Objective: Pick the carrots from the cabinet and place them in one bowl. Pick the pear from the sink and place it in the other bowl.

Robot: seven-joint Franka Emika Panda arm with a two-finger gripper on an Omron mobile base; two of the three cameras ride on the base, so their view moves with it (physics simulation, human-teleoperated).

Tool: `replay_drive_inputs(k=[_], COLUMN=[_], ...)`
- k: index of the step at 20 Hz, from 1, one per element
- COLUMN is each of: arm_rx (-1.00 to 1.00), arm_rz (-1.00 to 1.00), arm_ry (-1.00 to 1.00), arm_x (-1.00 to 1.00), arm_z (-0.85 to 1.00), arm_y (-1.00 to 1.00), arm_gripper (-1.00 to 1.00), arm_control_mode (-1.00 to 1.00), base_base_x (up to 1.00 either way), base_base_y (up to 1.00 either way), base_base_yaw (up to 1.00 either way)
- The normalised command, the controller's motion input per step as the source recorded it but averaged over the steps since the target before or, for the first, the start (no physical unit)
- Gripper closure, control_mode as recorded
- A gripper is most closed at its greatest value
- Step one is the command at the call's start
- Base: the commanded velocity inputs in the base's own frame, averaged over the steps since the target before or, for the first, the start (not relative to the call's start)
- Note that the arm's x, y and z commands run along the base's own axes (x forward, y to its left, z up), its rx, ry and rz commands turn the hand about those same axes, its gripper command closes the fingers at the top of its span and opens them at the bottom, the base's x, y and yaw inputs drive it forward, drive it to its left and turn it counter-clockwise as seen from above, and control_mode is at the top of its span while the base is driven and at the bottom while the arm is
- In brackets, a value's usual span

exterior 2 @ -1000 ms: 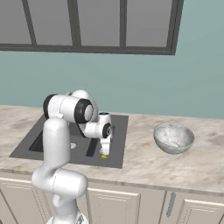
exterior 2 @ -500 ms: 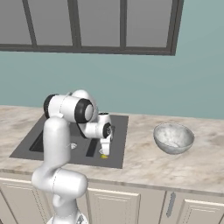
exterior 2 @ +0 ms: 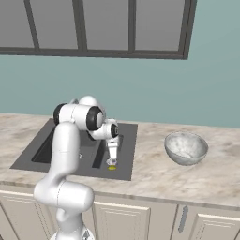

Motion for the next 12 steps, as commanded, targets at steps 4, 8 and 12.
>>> replay_drive_inputs(k=[4,8,12], arm_rx=[0.1,0.04,-0.01], arm_rz=[-0.02,0.0,0.0], arm_ry=[0.1,-0.04,-0.26], arm_x=[-0.02,-0.28,-0.73], arm_z=[-0.21,-0.33,-0.34], arm_y=[-0.09,-0.14,-0.24], arm_gripper=[-1.0,-1.0,-1.0], arm_control_mode=[-1.0,-1.0,-1.0], base_base_x=[0.0,0.0,0.0], base_base_y=[0.0,0.0,0.0], base_base_yaw=[0.0,0.0,0.0])
